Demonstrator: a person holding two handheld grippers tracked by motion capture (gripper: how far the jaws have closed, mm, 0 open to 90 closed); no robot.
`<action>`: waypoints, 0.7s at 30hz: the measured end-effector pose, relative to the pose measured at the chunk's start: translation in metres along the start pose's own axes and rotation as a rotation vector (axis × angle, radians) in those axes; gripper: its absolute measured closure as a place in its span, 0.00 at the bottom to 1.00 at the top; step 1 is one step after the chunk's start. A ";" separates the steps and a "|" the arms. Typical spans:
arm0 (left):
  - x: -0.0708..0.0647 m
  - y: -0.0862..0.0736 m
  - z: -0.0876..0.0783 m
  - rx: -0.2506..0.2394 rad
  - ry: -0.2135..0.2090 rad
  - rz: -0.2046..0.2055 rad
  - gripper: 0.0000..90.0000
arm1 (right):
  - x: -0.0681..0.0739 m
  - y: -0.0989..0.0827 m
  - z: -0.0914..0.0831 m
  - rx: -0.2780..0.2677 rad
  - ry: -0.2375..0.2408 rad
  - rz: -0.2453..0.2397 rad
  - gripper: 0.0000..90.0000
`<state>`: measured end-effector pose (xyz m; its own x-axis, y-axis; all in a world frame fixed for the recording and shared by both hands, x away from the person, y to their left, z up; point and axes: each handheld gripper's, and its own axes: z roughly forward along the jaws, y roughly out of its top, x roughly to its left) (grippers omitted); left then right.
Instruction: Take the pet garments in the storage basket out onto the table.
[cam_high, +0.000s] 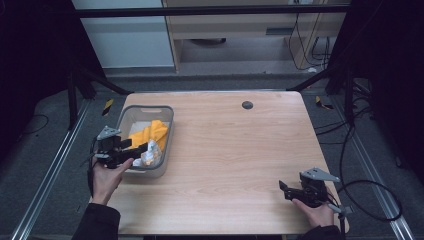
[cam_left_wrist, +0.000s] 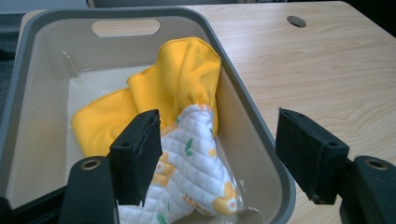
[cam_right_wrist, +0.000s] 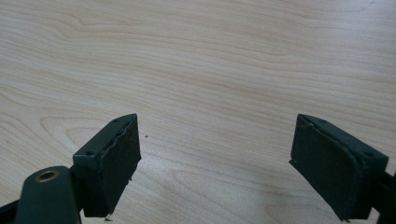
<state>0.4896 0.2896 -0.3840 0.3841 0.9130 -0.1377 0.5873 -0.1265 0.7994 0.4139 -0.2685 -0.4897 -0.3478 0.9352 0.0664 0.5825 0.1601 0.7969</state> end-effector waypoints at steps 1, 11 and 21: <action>-0.001 0.001 0.003 0.008 0.001 0.004 0.35 | 0.000 0.000 0.000 0.001 0.001 0.000 0.17; -0.003 0.007 0.021 0.072 0.003 0.037 0.36 | 0.000 0.000 0.000 0.009 0.004 0.004 0.18; 0.003 0.013 0.032 0.126 0.028 0.032 0.37 | 0.000 0.000 0.001 0.013 0.001 -0.002 0.18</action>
<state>0.5215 0.2778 -0.3929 0.3847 0.9181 -0.0957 0.6610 -0.2017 0.7228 0.4144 -0.2685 -0.4904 -0.3500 0.9345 0.0654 0.5911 0.1662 0.7893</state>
